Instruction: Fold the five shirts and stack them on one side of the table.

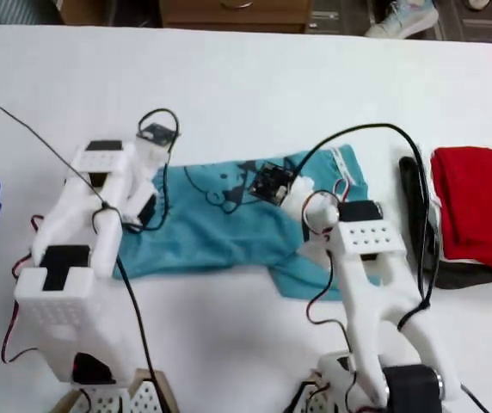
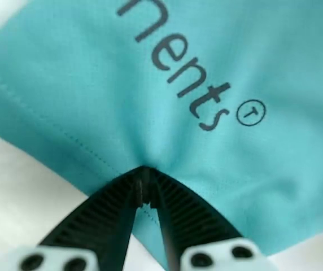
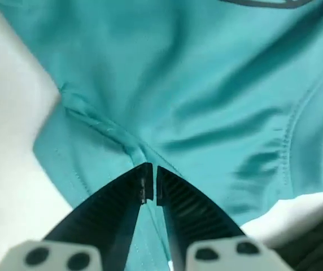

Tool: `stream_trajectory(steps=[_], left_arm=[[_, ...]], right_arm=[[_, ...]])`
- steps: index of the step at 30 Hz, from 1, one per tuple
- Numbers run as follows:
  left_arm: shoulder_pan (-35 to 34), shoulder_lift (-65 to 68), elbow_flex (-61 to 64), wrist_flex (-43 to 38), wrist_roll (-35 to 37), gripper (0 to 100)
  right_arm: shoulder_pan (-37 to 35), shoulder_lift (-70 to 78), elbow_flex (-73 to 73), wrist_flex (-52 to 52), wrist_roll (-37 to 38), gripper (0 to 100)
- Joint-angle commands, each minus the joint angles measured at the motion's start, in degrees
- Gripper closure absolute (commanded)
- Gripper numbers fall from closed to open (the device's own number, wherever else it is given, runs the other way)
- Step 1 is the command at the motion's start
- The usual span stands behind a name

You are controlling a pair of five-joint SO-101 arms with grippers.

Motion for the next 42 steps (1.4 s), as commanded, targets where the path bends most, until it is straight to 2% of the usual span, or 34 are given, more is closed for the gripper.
stream_trajectory(steps=[1, 8, 19, 25, 29, 32, 35, 39, 42], left_arm=[[-0.18, 1.58, -1.98, 0.09, -0.18, 98], [-0.18, 1.58, -1.98, 0.09, -0.26, 98], [-0.18, 1.58, -1.98, 0.09, -0.26, 98], [-0.18, 1.58, -1.98, 0.09, -0.26, 98], [-0.18, 1.67, -1.98, 0.09, -0.26, 98], [-0.18, 1.67, -1.98, 0.09, -0.26, 98], [-0.18, 1.67, -1.98, 0.09, -0.26, 98], [-0.18, 1.67, -2.07, 0.0, 0.09, 98], [-0.35, 1.58, -2.07, 0.0, 0.09, 98]], right_arm=[[0.22, 4.79, -1.76, -4.88, 0.53, 97.6], [-0.57, 13.14, -1.93, -7.6, 0.53, 97.6], [-5.32, 12.97, -2.99, 8.48, 0.97, 97.6], [-9.8, 5.67, -3.08, 11.82, 1.05, 97.6], [-9.54, -3.56, -3.08, 11.3, 0.7, 97.6], [-9.01, -6.99, -2.11, 8.22, 0.53, 97.6], [-4.44, -6.81, -1.67, -0.4, -0.62, 97.6], [4.62, -1.71, -3.96, -19.3, -13.36, 97.6], [5.85, 7.52, -10.02, -23.69, -17.49, 97.6]])
